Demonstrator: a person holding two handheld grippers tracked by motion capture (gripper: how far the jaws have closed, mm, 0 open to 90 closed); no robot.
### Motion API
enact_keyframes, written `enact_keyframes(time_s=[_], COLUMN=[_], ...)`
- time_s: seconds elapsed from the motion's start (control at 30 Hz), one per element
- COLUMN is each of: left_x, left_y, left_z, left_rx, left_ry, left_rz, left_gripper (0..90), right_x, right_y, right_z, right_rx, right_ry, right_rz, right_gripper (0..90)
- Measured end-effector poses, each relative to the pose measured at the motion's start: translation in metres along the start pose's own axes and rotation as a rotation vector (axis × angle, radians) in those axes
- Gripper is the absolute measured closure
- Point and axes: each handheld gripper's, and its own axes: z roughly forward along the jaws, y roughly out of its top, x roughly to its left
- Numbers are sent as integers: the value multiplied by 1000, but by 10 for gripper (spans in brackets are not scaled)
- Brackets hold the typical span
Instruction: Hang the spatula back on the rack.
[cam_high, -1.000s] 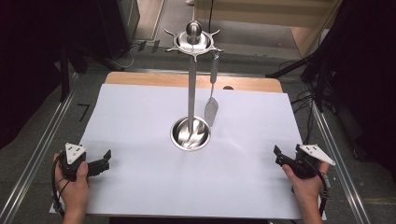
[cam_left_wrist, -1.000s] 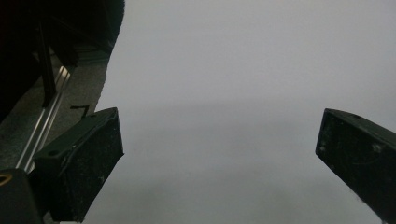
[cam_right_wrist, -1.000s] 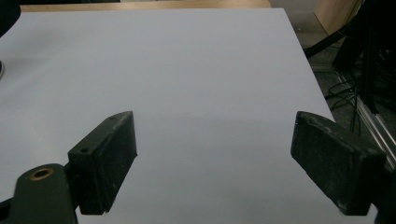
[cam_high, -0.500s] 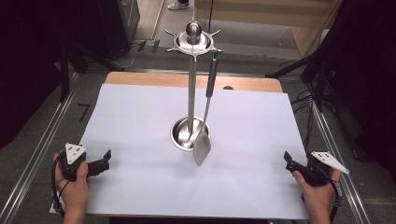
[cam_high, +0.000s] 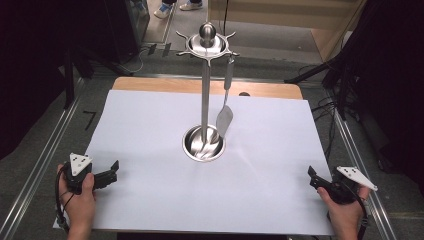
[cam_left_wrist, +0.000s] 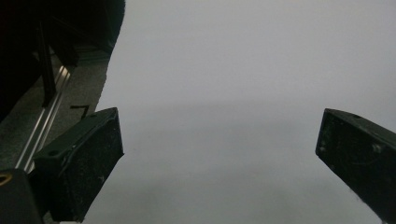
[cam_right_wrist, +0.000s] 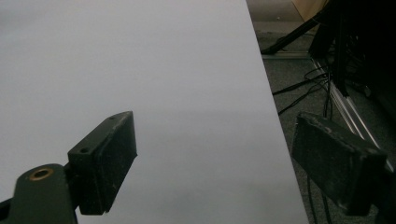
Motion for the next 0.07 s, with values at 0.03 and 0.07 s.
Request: enact_keyframes(time_s=[0.03,0.07], left_x=[0,0], left_y=[0,0], left_z=[0,0], left_rx=[2,2], left_ry=[0,-1], left_rz=[0,0], left_gripper=[13,13], right_x=[1,2], right_y=[0,-1], right_z=[1,1], right_rx=[1,3], right_ry=[-1,0], right_rz=[-5,-8], right_gripper=[148,148])
